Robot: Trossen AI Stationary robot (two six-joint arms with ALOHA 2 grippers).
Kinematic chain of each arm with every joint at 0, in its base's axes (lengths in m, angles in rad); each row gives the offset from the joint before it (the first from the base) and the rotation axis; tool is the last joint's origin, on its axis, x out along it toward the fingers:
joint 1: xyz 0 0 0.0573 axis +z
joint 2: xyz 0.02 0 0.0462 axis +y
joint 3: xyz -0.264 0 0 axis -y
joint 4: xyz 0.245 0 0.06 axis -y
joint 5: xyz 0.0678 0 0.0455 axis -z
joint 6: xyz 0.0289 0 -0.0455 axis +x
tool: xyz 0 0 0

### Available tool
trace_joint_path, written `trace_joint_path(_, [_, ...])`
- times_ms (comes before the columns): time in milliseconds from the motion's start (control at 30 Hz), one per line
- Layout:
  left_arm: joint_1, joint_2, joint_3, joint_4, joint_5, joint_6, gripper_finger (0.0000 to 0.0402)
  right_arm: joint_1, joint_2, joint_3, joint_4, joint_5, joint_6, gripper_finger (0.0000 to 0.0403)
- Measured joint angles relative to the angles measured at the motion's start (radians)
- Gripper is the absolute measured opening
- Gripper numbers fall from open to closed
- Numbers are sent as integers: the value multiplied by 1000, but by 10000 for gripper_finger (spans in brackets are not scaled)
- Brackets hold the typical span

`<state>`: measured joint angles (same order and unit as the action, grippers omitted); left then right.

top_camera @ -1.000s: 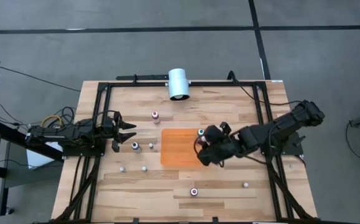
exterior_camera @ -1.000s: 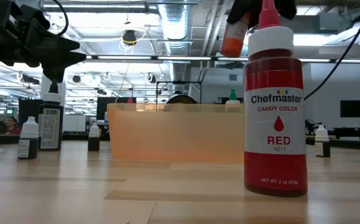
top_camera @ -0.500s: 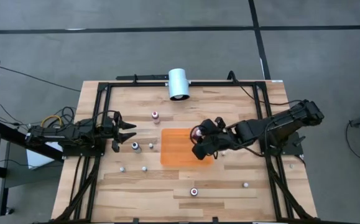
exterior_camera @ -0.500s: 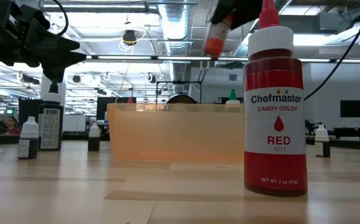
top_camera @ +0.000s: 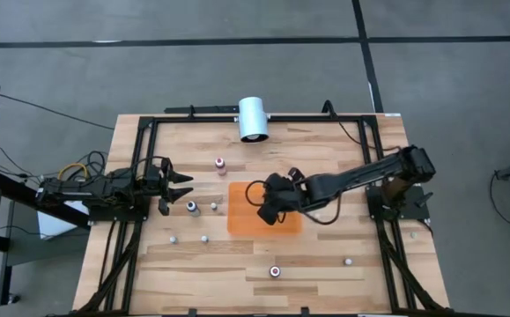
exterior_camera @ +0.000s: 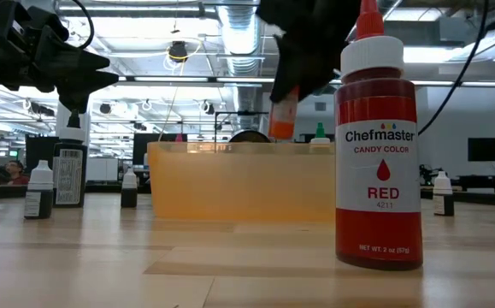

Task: Pick & Place food coloring
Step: Put the large orange food coloring into the orange bin

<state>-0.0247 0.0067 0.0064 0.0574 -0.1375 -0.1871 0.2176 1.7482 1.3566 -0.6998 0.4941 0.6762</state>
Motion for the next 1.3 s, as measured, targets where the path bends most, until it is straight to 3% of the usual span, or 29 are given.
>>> trace_joint_path(367, [0, 0, 0, 0, 0, 0, 169, -32, 120, 0, -4, 3, -11, 155])
trace_joint_path(667, [0, 0, 0, 0, 0, 16, 169, -52, 125, 0, -3, 44, -31, 148])
trace_joint_path(1300, [0, 6, 0, 0, -1, 27, 169, -63, 202, -1, 20, 2, -23, 152])
